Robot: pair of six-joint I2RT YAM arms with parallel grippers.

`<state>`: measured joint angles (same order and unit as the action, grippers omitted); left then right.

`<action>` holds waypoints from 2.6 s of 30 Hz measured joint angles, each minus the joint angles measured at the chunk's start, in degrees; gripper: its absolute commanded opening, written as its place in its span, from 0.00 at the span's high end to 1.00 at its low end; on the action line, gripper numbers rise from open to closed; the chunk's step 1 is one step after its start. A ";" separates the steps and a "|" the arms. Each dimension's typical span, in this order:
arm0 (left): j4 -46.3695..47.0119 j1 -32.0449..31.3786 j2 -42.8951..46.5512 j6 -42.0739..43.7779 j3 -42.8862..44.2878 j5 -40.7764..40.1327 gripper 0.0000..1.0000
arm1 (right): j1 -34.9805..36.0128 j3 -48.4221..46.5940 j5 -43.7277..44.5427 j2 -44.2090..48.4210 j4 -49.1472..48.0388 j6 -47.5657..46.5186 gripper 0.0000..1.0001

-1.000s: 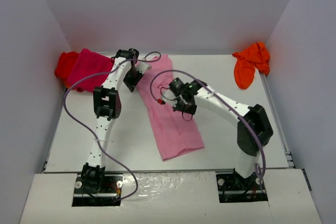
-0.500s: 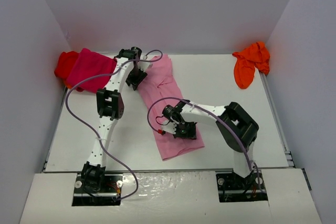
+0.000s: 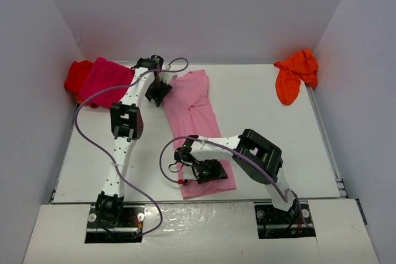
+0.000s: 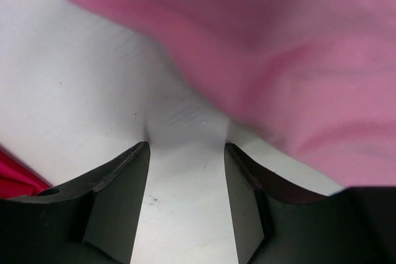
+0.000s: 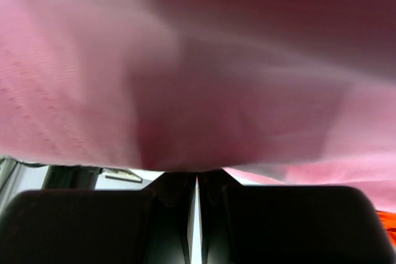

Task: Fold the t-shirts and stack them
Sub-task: Rotate the tshirt 90 degrees

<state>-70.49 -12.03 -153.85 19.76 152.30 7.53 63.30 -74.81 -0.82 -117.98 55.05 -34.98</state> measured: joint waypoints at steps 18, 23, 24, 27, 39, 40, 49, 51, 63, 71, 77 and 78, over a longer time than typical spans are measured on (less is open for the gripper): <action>3.55 -0.41 12.47 2.61 -15.39 4.67 0.64 | -10.00 -13.01 9.79 15.08 -11.92 1.74 0.98; 3.59 -2.47 15.53 4.39 -14.37 8.69 0.64 | -21.84 -17.35 15.71 30.61 -15.00 0.43 0.94; 3.73 -2.91 16.31 5.15 -14.95 9.68 0.65 | -22.77 -17.50 16.21 32.97 -15.13 0.19 0.94; 2.62 -4.25 17.49 8.64 -16.03 12.14 0.76 | -24.75 -17.05 16.52 37.73 -15.23 -0.27 0.94; -4.47 -8.46 2.29 22.21 -3.39 18.68 0.86 | -28.18 -9.97 12.07 37.89 -14.47 0.72 0.94; -4.67 -8.46 2.09 23.22 -3.44 19.02 0.86 | -28.45 -9.99 11.83 37.89 -14.58 0.77 0.94; -4.90 -8.77 0.27 18.72 -0.02 11.67 0.55 | -29.69 -9.95 9.28 37.84 -14.59 1.76 0.94; -3.34 -9.09 -1.86 16.12 3.83 6.31 0.47 | -29.94 -9.73 8.53 37.84 -14.69 1.83 0.94; 19.25 -8.79 -3.92 7.37 5.40 -11.36 0.36 | -31.72 -5.49 6.97 35.91 -16.57 1.95 0.98; 25.62 -8.72 2.08 4.00 -5.18 -9.72 0.36 | -33.88 -5.03 6.33 35.59 -17.70 2.16 0.84; 27.04 -9.67 16.32 5.16 -18.54 -7.30 0.37 | -37.50 -4.68 6.90 37.75 -18.16 1.94 0.50; 27.46 -9.76 20.09 5.78 -22.21 -6.94 0.37 | -38.85 -4.68 6.84 38.60 -18.31 2.05 0.41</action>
<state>-43.03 -21.78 -133.76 25.54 130.09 0.59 24.45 -79.48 6.01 -79.38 36.74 -32.93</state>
